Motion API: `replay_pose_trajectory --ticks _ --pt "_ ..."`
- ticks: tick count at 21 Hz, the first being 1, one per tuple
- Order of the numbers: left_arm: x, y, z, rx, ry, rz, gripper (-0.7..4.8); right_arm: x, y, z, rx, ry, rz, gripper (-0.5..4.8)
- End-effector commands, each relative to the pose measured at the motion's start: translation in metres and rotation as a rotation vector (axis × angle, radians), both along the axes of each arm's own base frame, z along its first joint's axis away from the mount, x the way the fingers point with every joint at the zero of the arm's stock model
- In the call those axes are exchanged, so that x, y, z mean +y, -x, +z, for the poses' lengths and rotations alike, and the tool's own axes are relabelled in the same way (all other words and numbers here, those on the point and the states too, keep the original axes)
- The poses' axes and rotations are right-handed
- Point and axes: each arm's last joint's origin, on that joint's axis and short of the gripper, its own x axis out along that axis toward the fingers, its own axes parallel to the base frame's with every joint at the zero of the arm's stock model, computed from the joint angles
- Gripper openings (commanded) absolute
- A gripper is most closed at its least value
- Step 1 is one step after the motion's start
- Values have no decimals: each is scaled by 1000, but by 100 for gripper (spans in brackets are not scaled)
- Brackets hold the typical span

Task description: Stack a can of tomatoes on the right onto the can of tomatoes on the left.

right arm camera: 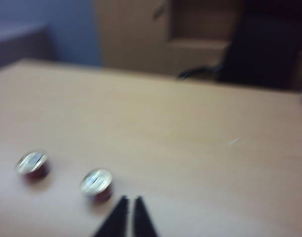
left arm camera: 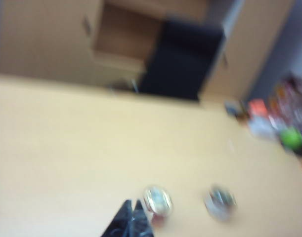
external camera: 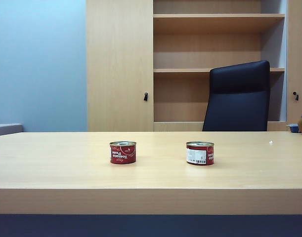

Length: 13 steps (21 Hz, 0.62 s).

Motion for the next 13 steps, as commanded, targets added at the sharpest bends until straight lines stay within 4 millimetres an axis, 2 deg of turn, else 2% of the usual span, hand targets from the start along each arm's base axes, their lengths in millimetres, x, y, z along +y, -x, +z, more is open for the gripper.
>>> replay_pose_trajectory --ticks 1,3,4,6,9,12,13 --pt "-4 -21 -6 122 -44 -186 -1 1 -27 12 148 0 81 156" --pt "-5 -36 -9 199 -49 -278 -1 2 -53 20 238 -15 127 182" --pt "-6 -50 -10 248 -70 -328 -1 8 -76 26 299 -13 165 183" --pt "-5 -69 -7 292 -102 -337 -1 22 -119 26 425 22 180 250" --pt "-5 -81 -1 314 -108 -346 -1 45 -165 18 550 75 203 287" --pt "-5 -85 8 296 -127 -346 -1 74 -208 6 648 155 236 343" --pt "-5 -84 11 287 -135 -346 -1 82 -220 2 670 190 231 343"
